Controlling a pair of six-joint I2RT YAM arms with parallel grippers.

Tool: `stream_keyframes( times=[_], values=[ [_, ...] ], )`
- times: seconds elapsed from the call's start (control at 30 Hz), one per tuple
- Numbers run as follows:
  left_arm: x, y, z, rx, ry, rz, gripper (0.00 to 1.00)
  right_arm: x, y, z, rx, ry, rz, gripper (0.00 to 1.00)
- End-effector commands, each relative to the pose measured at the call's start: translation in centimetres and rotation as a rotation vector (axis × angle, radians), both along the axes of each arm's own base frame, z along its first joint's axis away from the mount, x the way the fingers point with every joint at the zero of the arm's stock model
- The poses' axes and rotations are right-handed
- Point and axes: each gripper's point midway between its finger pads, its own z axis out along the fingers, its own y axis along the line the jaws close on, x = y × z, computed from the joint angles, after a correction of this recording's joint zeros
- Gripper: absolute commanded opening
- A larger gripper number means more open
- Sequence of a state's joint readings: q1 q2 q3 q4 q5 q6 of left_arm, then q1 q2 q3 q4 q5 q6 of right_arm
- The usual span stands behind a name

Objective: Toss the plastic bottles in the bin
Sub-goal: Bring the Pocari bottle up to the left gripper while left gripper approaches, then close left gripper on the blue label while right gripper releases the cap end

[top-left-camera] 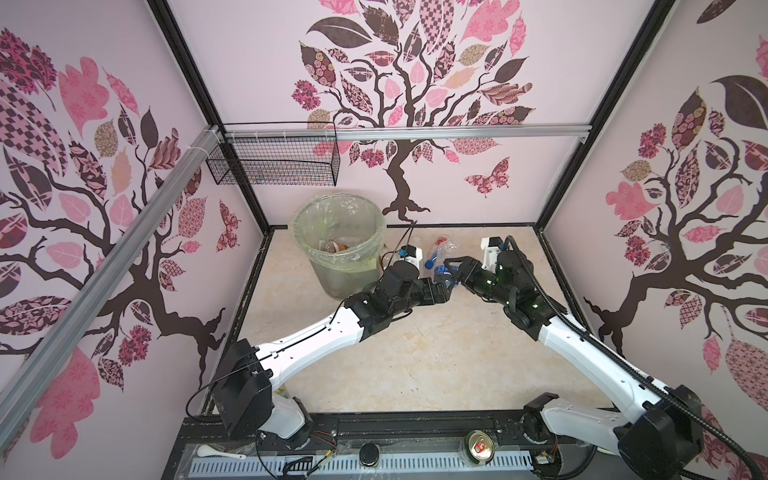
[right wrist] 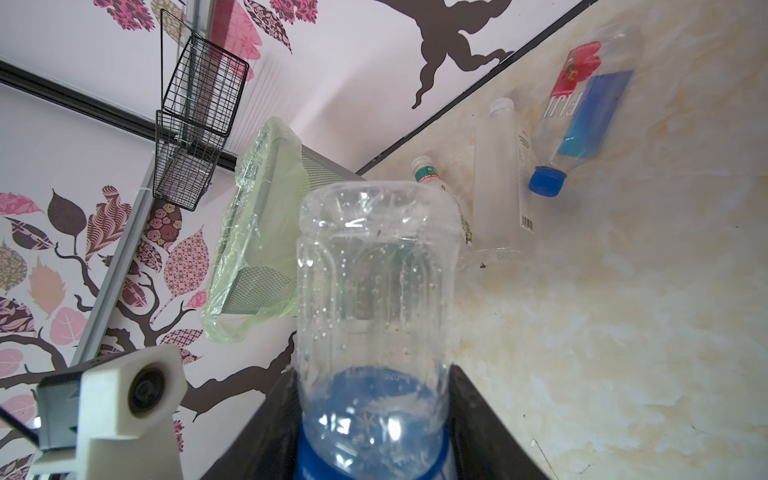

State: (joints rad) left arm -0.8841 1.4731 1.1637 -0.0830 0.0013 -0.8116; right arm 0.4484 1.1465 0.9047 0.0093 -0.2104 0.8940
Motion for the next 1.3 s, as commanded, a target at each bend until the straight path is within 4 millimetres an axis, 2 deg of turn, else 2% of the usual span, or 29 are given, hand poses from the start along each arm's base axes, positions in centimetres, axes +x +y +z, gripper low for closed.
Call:
stream_keyframes(
  times=[0.0,0.27,0.5,0.6,0.83,0.97,1.07,1.27],
  values=[
    [0.9,-0.4,1.1,-0.024,-0.038,0.015,0.93,-0.8,0.1,1.8,0.043,-0.041,0.014,0.54],
    [1.1,-1.0,0.8,-0.017,-0.039,0.001,0.86,-1.0,0.3,2.7,0.054,-0.053,0.023,0.54],
    [1.2,-1.0,0.7,-0.009,-0.047,0.0,0.77,-1.2,0.6,2.4,0.07,-0.045,0.042,0.54],
    [1.2,-1.1,0.5,-0.004,-0.047,-0.008,0.68,-1.2,0.8,2.3,0.072,-0.041,0.054,0.54],
    [1.0,-1.5,0.0,0.001,-0.047,-0.03,0.62,-1.3,1.2,2.5,0.083,-0.041,0.073,0.55],
    [1.0,-1.5,0.0,0.003,-0.047,-0.035,0.61,-1.3,1.3,2.7,0.091,-0.04,0.079,0.57],
    [1.1,-1.5,-0.1,0.011,-0.051,-0.032,0.67,-1.3,1.5,3.0,0.104,-0.045,0.087,0.57],
    [1.1,-1.3,-0.1,0.018,-0.055,-0.027,0.72,-1.2,1.6,3.1,0.114,-0.043,0.089,0.57]
  ],
)
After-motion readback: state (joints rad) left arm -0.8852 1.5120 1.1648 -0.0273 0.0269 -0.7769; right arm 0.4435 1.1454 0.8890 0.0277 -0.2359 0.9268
